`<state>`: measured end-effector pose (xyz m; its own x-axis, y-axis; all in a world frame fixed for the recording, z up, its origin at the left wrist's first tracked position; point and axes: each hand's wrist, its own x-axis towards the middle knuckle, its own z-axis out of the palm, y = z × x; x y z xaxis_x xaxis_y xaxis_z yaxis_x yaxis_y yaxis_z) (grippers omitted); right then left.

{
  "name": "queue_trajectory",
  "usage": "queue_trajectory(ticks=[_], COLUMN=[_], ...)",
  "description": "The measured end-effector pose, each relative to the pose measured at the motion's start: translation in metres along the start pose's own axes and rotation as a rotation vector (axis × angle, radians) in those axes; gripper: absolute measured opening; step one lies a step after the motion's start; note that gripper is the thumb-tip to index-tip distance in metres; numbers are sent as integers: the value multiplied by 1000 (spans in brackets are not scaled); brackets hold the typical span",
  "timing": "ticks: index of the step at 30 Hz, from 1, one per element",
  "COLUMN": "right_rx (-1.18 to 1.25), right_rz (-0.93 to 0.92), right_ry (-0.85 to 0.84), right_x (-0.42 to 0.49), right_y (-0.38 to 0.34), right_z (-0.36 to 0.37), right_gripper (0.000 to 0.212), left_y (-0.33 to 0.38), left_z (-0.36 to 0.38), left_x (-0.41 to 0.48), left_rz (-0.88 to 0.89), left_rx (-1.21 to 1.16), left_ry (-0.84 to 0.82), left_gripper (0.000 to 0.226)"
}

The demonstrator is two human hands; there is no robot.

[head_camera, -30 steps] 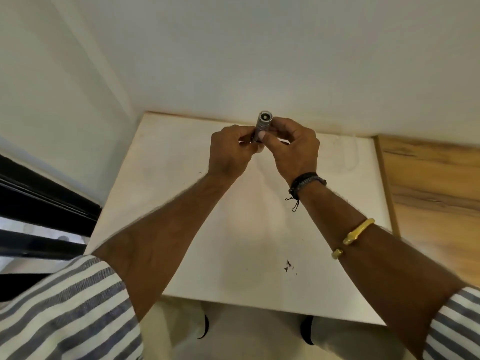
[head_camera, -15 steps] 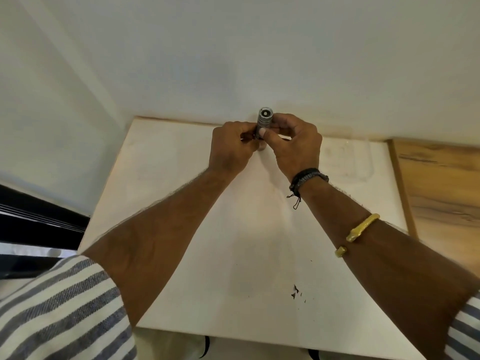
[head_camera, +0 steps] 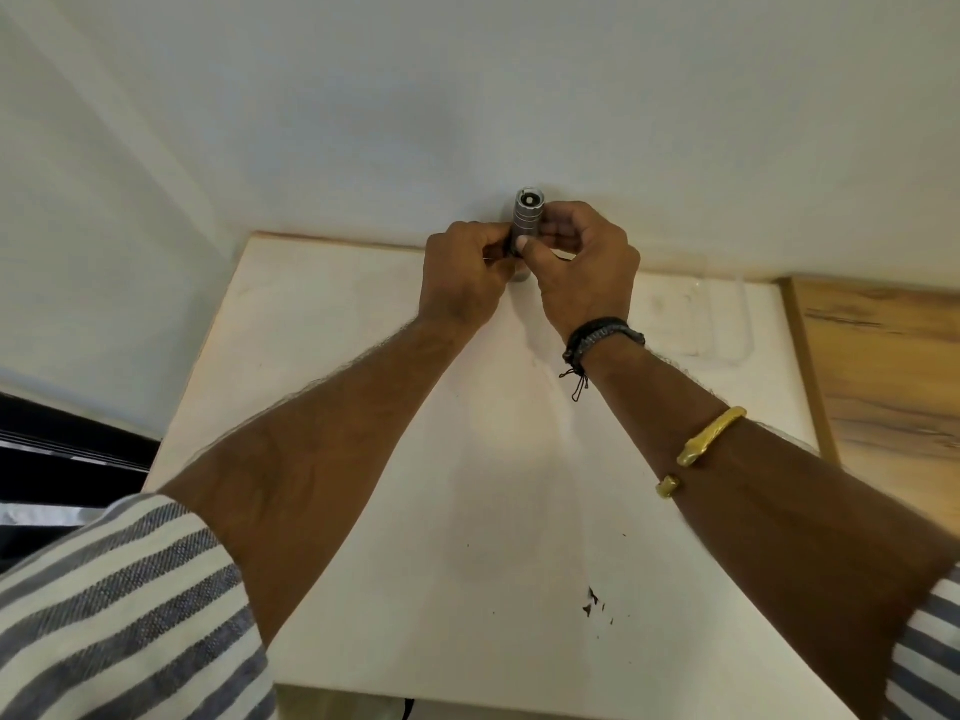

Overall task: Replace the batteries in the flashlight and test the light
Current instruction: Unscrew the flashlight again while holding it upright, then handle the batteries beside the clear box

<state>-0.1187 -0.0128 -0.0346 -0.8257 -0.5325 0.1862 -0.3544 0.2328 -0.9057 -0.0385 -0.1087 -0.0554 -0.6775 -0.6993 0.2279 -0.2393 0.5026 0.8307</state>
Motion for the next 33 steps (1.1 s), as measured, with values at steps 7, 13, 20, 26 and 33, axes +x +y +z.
queue_trajectory(ticks=[7, 13, 20, 26, 33], right_rx=[10, 61, 112, 133, 171], right_rz=[32, 36, 57, 104, 214], right_ry=[6, 93, 165, 194, 240], right_x=[-4, -28, -84, -132, -173], right_y=[1, -13, -29, -31, 3], right_z=[2, -11, -60, -113, -179], right_gripper=[37, 40, 24, 18, 13], left_y=[5, 16, 61, 98, 119], left_z=[-1, -13, -18, 1, 44], left_x=[-6, -30, -96, -154, -198], left_rz=[-62, -170, -107, -38, 26], left_rx=[-30, -3, -29, -77, -47], left_ry=[22, 152, 248, 166, -89], left_gripper=[22, 41, 28, 20, 22])
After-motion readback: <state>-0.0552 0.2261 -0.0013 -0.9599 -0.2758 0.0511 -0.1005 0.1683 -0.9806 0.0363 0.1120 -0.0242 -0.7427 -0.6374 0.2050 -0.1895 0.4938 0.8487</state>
